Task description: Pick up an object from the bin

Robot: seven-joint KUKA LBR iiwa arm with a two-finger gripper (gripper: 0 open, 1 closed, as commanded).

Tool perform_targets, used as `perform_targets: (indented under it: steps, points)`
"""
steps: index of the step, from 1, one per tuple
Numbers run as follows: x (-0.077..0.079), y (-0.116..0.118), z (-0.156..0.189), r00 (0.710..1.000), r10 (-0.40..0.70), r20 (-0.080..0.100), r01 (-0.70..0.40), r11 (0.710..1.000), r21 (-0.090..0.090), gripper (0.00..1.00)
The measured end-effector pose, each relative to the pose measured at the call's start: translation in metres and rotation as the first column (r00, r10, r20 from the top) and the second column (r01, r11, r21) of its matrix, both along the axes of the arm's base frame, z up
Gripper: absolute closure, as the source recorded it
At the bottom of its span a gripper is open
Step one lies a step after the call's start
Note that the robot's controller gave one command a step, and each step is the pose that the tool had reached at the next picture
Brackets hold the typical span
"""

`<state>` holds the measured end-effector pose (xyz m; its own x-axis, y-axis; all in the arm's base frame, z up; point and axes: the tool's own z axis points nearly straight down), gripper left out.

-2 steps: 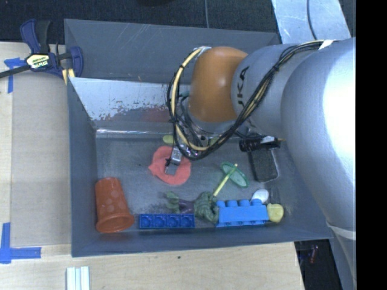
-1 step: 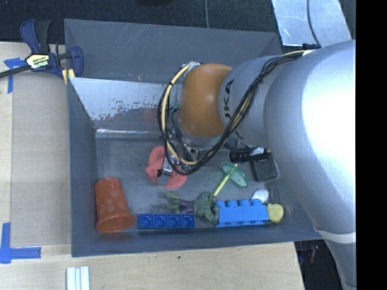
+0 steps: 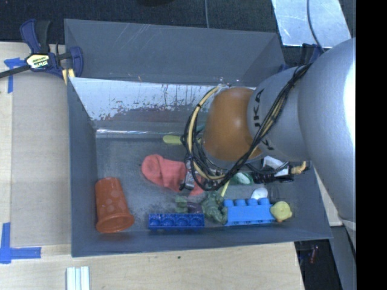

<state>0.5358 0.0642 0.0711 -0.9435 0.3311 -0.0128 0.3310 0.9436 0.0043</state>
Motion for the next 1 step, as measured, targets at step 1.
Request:
perform_targets:
  steps: [1]
  points:
    - [0.0000, 0.0000, 0.0002, 1.000, 0.000, 0.000, 0.000, 1.000, 0.000, 1.00]
